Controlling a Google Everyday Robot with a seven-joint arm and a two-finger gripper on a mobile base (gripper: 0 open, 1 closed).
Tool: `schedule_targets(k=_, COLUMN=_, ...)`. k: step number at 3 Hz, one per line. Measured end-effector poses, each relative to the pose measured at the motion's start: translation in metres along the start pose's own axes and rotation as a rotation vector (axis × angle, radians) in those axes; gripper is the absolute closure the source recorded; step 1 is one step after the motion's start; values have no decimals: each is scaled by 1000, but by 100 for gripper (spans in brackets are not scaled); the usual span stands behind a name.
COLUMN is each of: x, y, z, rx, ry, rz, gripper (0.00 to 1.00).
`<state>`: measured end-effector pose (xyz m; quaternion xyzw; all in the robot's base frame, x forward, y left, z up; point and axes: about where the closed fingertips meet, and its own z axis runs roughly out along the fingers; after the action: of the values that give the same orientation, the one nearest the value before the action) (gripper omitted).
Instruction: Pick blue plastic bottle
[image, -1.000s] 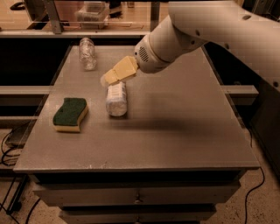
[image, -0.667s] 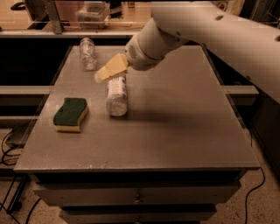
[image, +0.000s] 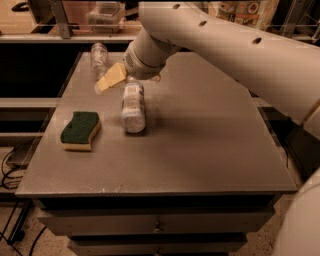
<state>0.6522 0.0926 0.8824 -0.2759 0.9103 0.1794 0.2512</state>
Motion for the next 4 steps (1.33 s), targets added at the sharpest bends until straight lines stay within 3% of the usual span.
schedule_targets(k=1, x=3, y=-1, z=27, rx=39, ry=68, rz=17, gripper=15)
schedule_targets(k=2, x=17, y=-9, z=47, rx=95, ry=142, rz=50, gripper=39)
schedule_targets(k=4, x=17, y=-11, z=45, rx=115, ry=152, rz=57, gripper=85)
